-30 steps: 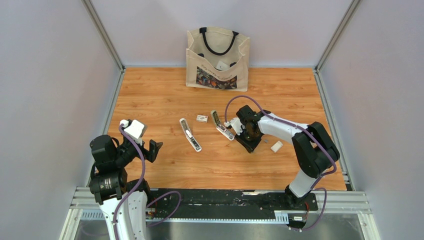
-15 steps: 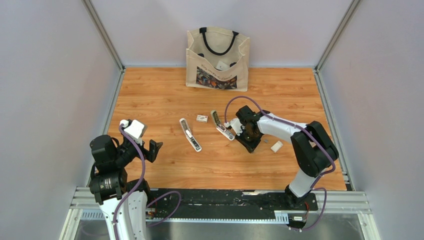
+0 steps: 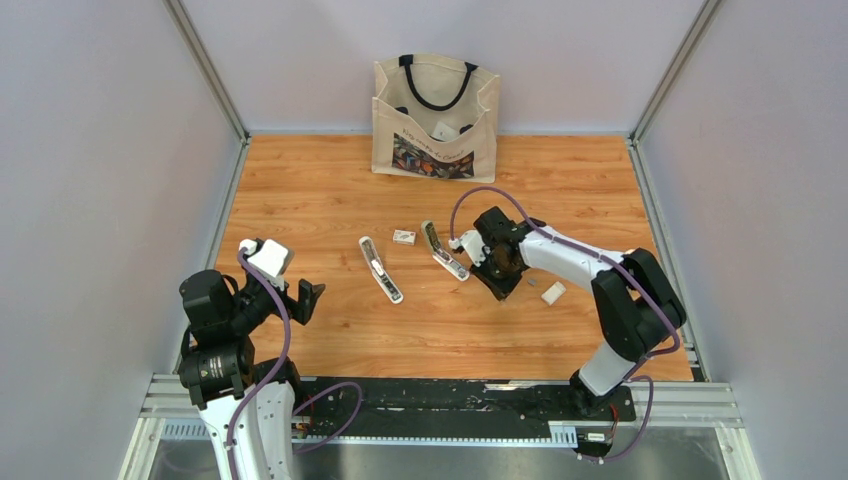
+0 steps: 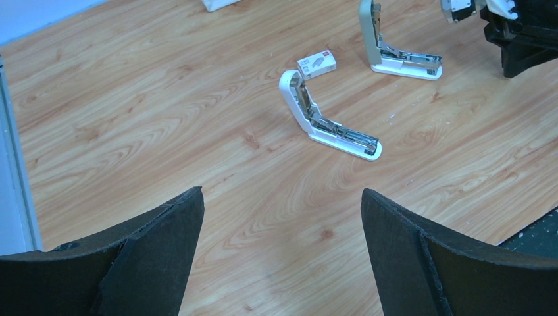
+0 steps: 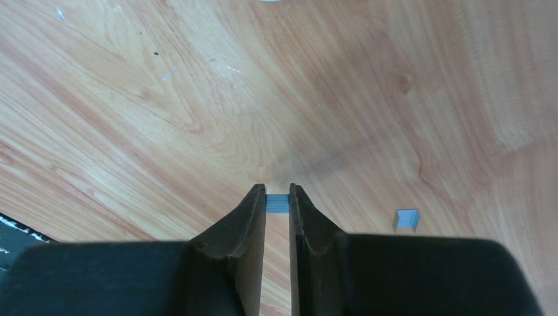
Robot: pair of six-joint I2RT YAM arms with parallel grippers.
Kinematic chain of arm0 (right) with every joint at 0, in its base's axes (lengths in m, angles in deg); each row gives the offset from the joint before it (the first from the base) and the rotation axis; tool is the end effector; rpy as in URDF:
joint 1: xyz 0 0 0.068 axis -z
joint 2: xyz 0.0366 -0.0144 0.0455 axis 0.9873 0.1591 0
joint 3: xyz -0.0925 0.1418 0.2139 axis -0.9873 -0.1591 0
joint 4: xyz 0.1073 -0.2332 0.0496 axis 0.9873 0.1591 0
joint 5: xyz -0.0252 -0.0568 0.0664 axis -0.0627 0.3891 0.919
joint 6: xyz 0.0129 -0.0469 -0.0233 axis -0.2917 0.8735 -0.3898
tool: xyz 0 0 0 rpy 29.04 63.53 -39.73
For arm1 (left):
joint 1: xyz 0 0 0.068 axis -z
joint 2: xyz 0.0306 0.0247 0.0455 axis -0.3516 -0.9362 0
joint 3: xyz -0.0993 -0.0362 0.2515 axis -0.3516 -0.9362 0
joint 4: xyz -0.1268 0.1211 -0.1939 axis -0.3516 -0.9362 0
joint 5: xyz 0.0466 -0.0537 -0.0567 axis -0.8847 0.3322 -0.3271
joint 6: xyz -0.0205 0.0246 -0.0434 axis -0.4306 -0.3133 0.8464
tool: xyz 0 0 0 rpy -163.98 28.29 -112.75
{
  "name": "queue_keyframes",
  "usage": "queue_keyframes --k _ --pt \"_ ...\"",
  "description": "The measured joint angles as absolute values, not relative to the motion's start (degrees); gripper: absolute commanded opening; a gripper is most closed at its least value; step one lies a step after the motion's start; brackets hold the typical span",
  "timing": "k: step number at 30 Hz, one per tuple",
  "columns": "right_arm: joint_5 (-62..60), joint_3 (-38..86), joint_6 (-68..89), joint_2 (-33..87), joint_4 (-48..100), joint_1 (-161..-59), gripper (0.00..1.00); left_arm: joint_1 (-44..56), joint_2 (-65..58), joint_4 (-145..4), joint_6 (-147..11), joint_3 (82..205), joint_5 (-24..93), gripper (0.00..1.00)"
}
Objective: Load the staples into the stapler
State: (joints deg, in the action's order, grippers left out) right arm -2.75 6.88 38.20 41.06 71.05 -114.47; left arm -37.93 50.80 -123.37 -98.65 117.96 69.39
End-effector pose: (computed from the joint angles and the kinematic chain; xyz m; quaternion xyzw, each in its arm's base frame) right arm 0.2408 0.1644 0.1701 -0.4599 0.8838 0.0579 0.0635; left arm 0.0651 -0.0051 0.3259 0.2095 0.7833 -0.1377 0.5688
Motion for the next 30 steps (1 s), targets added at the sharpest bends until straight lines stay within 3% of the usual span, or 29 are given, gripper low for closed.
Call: queue_keyframes --k 13,30 --pt "-2.7 18.4 32.5 38.8 70.0 -119.2 0.17 -39.9 50.8 -123.0 -98.5 117.2 69.4 0.98" --pt "-2.2 39.2 17.5 57.3 64.3 -133.1 0.17 -42.1 50.8 -121.5 -98.2 116.6 69.4 0.98"
